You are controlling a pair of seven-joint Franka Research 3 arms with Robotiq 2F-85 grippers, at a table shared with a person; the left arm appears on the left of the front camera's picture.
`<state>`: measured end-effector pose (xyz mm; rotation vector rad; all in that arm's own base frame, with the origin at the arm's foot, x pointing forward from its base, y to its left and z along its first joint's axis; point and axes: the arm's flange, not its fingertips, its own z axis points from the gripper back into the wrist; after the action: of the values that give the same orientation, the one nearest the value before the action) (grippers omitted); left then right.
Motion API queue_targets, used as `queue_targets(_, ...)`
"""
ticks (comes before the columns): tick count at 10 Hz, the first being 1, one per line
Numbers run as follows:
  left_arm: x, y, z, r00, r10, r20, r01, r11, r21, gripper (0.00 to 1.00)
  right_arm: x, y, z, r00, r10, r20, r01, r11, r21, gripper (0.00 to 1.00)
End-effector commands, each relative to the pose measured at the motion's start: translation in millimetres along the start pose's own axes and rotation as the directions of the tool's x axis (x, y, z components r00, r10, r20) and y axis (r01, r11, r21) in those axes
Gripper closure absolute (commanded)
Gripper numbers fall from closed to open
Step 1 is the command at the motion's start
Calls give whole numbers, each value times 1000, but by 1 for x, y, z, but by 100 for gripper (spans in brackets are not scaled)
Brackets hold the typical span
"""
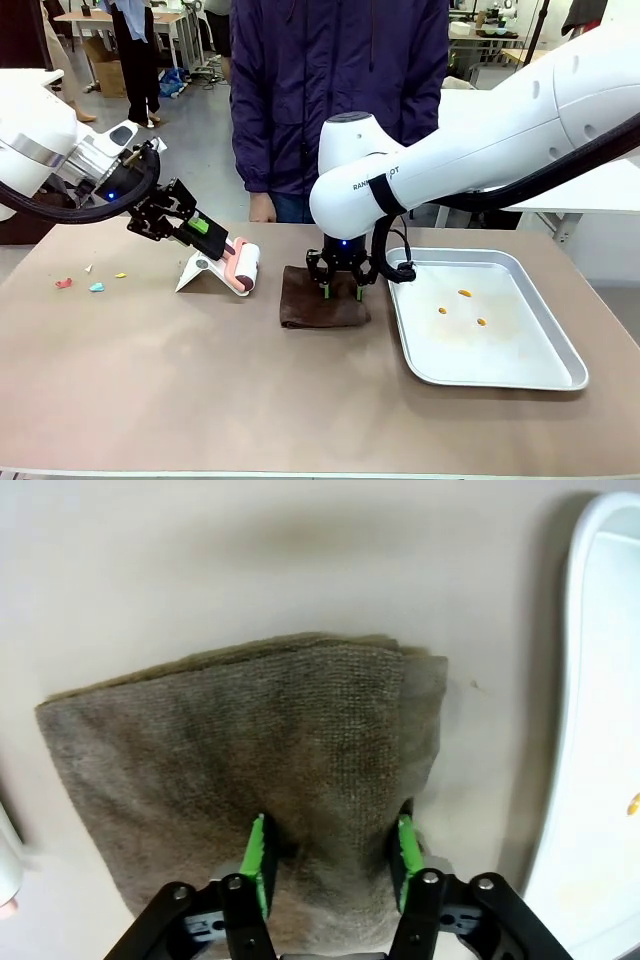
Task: Clean the surface of the table.
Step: Hold the Lint Roller with your left hand and the towel with your right hand.
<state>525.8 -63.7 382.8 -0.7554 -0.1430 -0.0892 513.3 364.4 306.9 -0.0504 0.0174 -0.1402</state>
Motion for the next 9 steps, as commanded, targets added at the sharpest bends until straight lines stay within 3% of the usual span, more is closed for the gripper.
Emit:
queue_targets(1, 0, 0, -3, 999, -14, 37, 15, 1000, -20, 92, 2, -5, -7, 1000, 5, -25, -6, 1000, -25, 100)
queue_targets(2, -1, 0, -3, 999, -12, 36, 13, 1000, -21, 100, 2, -5, -7, 1000, 6, -25, -7, 1000, -27, 100)
queue_targets(9, -6, -3, 3, 998, -36, 42, 38, 998, -40, 100, 5, -9, -9, 999, 5, -39, -5, 1000, 0, 100)
